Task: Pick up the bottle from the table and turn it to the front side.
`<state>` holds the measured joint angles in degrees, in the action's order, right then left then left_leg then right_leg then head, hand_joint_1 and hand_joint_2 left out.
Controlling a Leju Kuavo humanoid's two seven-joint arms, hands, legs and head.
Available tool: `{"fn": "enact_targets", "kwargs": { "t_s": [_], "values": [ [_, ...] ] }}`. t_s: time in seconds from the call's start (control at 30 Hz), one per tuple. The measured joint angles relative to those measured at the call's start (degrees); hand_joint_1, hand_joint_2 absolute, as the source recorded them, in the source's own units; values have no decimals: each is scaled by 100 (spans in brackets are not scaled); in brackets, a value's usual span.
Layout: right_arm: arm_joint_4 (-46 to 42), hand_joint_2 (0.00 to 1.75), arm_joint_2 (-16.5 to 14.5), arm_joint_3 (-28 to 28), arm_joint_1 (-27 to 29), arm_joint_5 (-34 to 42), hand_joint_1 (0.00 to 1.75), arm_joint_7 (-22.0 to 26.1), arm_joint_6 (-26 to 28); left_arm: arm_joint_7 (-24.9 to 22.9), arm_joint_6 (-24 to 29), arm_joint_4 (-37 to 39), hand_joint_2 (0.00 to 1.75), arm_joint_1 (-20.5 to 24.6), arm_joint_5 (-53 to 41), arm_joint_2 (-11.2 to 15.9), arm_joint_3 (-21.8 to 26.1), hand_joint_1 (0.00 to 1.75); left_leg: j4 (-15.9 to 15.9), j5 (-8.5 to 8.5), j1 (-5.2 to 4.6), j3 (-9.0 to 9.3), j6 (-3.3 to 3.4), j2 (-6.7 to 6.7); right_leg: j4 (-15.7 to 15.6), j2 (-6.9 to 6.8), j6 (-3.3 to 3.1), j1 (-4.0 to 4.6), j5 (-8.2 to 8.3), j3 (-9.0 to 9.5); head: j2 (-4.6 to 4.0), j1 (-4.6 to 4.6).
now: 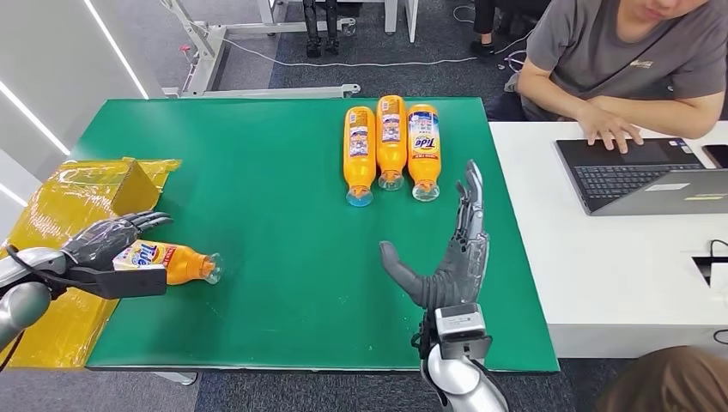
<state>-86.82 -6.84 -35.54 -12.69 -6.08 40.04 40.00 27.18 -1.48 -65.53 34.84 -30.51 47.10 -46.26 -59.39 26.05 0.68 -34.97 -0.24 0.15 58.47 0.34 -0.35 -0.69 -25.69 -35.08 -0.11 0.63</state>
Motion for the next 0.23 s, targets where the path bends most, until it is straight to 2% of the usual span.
{"fn": "enact_targets", "kwargs": {
  "t_s": [0.13, 0.23],
  "values": [
    [1, 175, 9, 0, 32, 48, 0, 1, 1, -175, 695, -963, 175, -783, 701, 371, 710, 0, 0, 6, -1, 1, -5, 12, -2, 15, 0, -1, -1, -7, 0, 1],
    [1, 175, 26, -4, 52, 113, 0, 1, 1, 92, 1059, -1621, 175, -1452, 1233, 391, 1498, 0, -1, 10, -4, 0, -8, 11, -6, 15, 5, -2, -5, -14, 0, 1]
  ]
}}
